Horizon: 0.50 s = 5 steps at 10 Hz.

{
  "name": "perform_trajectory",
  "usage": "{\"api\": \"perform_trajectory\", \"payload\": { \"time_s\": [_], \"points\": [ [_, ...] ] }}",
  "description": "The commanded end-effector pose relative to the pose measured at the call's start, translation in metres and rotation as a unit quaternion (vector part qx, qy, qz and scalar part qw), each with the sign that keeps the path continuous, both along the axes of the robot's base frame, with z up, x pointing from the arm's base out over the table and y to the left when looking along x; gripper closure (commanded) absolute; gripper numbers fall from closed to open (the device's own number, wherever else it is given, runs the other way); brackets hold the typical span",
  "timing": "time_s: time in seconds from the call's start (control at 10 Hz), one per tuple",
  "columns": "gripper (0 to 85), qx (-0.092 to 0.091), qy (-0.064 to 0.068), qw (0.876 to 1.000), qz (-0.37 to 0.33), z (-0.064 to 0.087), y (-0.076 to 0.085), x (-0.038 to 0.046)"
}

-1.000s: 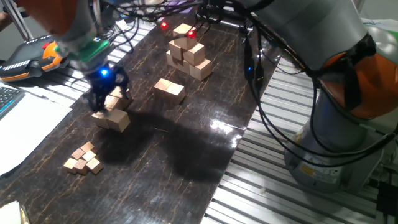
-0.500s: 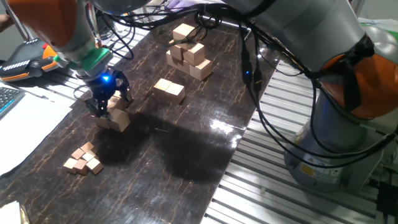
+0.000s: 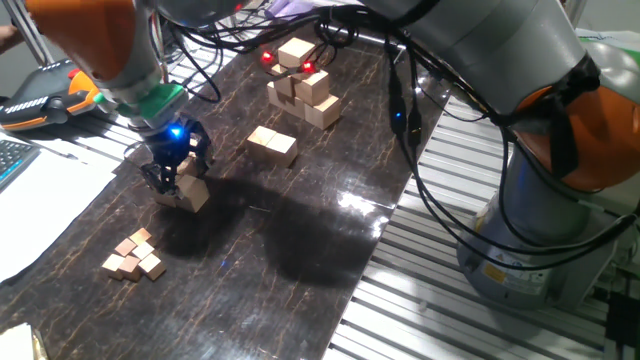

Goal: Stack the blocks into a pyramid shape

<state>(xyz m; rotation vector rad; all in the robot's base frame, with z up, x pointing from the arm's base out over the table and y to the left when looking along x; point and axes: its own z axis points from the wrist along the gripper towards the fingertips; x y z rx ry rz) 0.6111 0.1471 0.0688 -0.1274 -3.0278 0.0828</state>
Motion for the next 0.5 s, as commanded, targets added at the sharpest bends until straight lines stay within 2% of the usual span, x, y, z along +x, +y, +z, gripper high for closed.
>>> {"api": "perform_trajectory", "payload": {
  "time_s": [0.0,0.4],
  "points": [
    [6.7,0.002,-0.001,1.000,-0.001,-0.0020,0.0007,-0.0007],
    [7.3,0.016,-0.008,1.000,-0.013,-0.0084,0.0027,-0.0030]
  ]
}}
